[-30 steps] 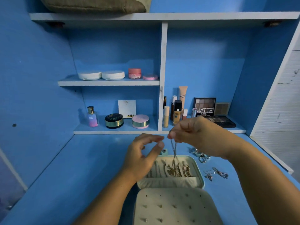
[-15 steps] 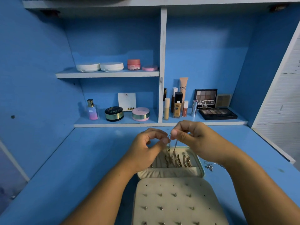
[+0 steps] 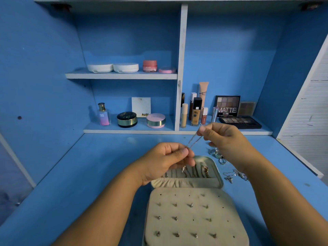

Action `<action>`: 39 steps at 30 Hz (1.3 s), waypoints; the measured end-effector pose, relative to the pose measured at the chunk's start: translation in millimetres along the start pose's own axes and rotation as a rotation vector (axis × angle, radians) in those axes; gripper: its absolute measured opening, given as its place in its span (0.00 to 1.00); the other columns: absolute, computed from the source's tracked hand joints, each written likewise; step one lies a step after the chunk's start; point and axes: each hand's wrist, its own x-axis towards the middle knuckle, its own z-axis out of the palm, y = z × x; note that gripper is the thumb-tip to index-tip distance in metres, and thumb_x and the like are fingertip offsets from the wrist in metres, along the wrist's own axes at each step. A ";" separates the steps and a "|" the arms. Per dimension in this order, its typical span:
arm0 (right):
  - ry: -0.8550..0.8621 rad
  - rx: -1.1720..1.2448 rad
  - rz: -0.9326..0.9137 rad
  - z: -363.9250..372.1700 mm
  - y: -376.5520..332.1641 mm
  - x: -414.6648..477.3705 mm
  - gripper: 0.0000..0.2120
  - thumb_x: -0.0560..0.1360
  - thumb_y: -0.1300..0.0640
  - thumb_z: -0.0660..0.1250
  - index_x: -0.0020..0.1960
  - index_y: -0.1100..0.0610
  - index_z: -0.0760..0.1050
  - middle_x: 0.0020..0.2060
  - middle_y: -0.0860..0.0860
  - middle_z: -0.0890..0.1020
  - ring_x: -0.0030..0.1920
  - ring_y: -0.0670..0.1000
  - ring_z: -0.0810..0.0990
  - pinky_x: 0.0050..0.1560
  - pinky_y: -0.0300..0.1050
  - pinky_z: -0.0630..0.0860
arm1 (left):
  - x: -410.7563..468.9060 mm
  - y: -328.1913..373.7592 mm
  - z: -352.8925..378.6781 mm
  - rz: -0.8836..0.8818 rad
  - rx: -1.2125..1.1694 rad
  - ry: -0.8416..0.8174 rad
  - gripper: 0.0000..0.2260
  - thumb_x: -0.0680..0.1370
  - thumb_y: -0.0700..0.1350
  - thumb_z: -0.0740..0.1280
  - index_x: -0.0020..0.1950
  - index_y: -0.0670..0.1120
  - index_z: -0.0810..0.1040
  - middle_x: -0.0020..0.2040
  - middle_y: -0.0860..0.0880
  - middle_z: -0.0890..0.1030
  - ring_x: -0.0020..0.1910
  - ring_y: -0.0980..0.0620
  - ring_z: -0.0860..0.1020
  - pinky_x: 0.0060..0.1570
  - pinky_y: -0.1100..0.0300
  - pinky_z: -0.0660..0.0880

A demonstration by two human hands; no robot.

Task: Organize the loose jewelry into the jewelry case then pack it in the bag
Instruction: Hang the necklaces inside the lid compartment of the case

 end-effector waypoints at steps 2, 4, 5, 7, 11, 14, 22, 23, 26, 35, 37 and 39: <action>0.018 -0.006 0.026 0.5 6.6 1.8 0.12 0.76 0.51 0.66 0.45 0.60 0.80 0.30 0.40 0.81 0.35 0.35 0.77 0.46 0.37 0.71 | -1.5 1.4 -2.8 -0.059 0.001 0.019 0.08 0.80 0.44 0.61 0.50 0.44 0.79 0.38 0.52 0.83 0.48 0.52 0.82 0.57 0.57 0.78; 0.031 -0.034 0.057 3.6 11.9 3.3 0.11 0.76 0.51 0.66 0.44 0.59 0.80 0.27 0.40 0.79 0.31 0.35 0.76 0.41 0.34 0.69 | -3.2 4.4 -4.9 -0.118 0.032 0.047 0.08 0.81 0.42 0.61 0.50 0.44 0.79 0.35 0.52 0.82 0.43 0.54 0.81 0.54 0.57 0.79; 0.036 -0.055 0.070 5.7 14.5 3.9 0.10 0.76 0.50 0.67 0.43 0.57 0.80 0.25 0.40 0.76 0.28 0.37 0.74 0.37 0.33 0.68 | -4.0 6.6 -6.2 -0.143 0.055 0.073 0.08 0.81 0.42 0.61 0.50 0.43 0.80 0.34 0.51 0.81 0.40 0.55 0.81 0.50 0.59 0.80; 0.047 -0.098 0.094 9.4 19.9 6.5 0.11 0.76 0.50 0.67 0.42 0.57 0.80 0.22 0.41 0.70 0.23 0.41 0.66 0.28 0.31 0.65 | -5.0 11.5 -8.9 -0.196 0.115 0.137 0.08 0.82 0.42 0.62 0.49 0.42 0.81 0.32 0.51 0.80 0.35 0.57 0.79 0.41 0.62 0.79; 0.048 -0.317 0.070 21.5 32.0 10.3 0.13 0.75 0.47 0.68 0.44 0.57 0.81 0.30 0.48 0.74 0.28 0.45 0.69 0.28 0.35 0.66 | -8.6 15.9 -12.1 -0.350 0.165 0.259 0.08 0.80 0.43 0.66 0.46 0.42 0.83 0.32 0.51 0.80 0.30 0.58 0.76 0.32 0.67 0.75; 0.032 -0.522 0.022 30.6 37.8 10.2 0.11 0.74 0.45 0.68 0.41 0.52 0.81 0.46 0.47 0.77 0.44 0.48 0.75 0.37 0.37 0.68 | -11.8 15.7 -12.9 -0.433 0.167 0.324 0.07 0.79 0.43 0.68 0.46 0.40 0.83 0.34 0.49 0.81 0.28 0.59 0.75 0.29 0.68 0.75; -0.029 -0.649 -0.017 33.7 41.5 17.5 0.12 0.68 0.40 0.72 0.32 0.45 0.76 0.46 0.43 0.77 0.52 0.49 0.75 0.53 0.50 0.73 | -11.7 13.9 -19.7 -0.518 0.215 0.362 0.08 0.78 0.44 0.70 0.44 0.40 0.83 0.31 0.50 0.81 0.26 0.60 0.74 0.26 0.69 0.73; -0.038 -0.689 -0.036 34.6 41.2 18.2 0.12 0.68 0.39 0.72 0.32 0.44 0.76 0.46 0.43 0.77 0.53 0.50 0.74 0.56 0.53 0.73 | -11.8 13.5 -20.6 -0.524 0.226 0.365 0.09 0.78 0.44 0.70 0.44 0.40 0.83 0.30 0.50 0.80 0.26 0.60 0.74 0.26 0.69 0.73; -0.035 -0.802 -0.080 40.3 37.1 20.5 0.12 0.67 0.37 0.72 0.34 0.45 0.78 0.47 0.44 0.78 0.55 0.50 0.72 0.57 0.56 0.70 | -10.7 12.3 -20.7 -0.539 0.257 0.373 0.09 0.78 0.44 0.70 0.43 0.39 0.83 0.30 0.50 0.80 0.25 0.60 0.73 0.26 0.69 0.73; -0.040 -0.805 -0.128 43.3 39.7 18.2 0.09 0.71 0.40 0.69 0.42 0.45 0.77 0.46 0.44 0.76 0.53 0.48 0.71 0.56 0.53 0.68 | -10.0 10.1 -22.5 -0.558 0.223 0.375 0.09 0.78 0.44 0.70 0.42 0.40 0.83 0.30 0.50 0.81 0.25 0.60 0.74 0.26 0.69 0.73; -0.121 -0.741 -0.153 40.1 41.3 16.2 0.02 0.73 0.46 0.68 0.42 0.43 0.77 0.47 0.44 0.76 0.54 0.49 0.71 0.59 0.56 0.68 | -10.2 10.8 -23.4 -0.562 0.191 0.366 0.09 0.78 0.44 0.70 0.43 0.39 0.82 0.29 0.50 0.81 0.25 0.60 0.74 0.26 0.69 0.73; -0.203 -0.734 -0.160 38.5 41.6 14.8 0.05 0.73 0.51 0.66 0.42 0.40 0.78 0.50 0.42 0.75 0.56 0.49 0.69 0.62 0.59 0.67 | -10.6 11.9 -24.6 -0.566 0.154 0.355 0.08 0.78 0.44 0.70 0.44 0.39 0.82 0.29 0.50 0.81 0.26 0.60 0.75 0.27 0.69 0.74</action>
